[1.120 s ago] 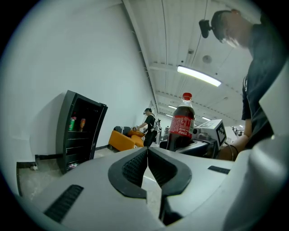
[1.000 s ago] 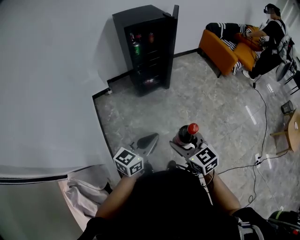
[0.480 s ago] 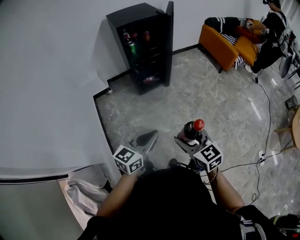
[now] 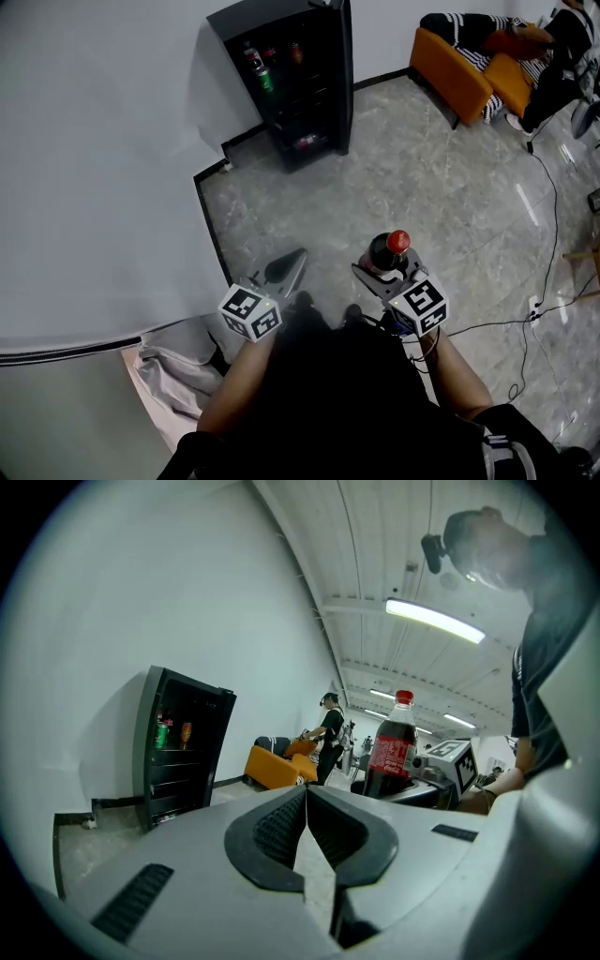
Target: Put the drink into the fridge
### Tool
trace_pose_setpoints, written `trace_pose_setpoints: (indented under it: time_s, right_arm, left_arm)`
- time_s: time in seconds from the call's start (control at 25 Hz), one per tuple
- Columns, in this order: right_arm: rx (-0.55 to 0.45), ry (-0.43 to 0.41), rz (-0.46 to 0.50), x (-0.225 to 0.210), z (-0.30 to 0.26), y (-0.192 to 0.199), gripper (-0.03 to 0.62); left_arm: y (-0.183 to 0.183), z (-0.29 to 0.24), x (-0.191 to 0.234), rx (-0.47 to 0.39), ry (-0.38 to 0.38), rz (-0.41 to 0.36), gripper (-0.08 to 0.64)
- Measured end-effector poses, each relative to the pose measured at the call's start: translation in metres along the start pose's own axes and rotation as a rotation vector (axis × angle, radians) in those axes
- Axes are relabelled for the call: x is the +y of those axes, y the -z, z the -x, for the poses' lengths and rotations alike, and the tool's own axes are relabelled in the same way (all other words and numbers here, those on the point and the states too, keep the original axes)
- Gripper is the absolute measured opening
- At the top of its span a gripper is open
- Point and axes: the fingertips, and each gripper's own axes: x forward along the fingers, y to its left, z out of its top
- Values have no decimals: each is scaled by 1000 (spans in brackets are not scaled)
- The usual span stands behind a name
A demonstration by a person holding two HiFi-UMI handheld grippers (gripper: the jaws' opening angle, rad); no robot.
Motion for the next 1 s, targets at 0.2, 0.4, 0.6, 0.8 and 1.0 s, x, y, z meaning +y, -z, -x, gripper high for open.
trace_pose_setpoints:
  time_s: [0.2, 0.4, 0.6, 0.8, 1.0]
  right_arm:
    - [4, 3, -2, -19, -29, -7, 279]
    - [13, 16, 10, -41, -72, -25, 279]
    - [23, 17, 24, -64, -123, -57, 280]
    - [10, 49, 7, -84, -177, -92, 279]
    - [13, 88, 34, -106, -224, -118, 279]
  left_arm:
    - [-6, -10, 32, 2, -25, 15, 12]
    - [-22, -30, 81, -11, -17, 25, 12]
    - [-53, -50, 134, -28, 14, 19, 12]
    - [-83, -60, 192, -39, 44, 17, 12]
    - [-112, -73, 246, -48, 69, 6, 12]
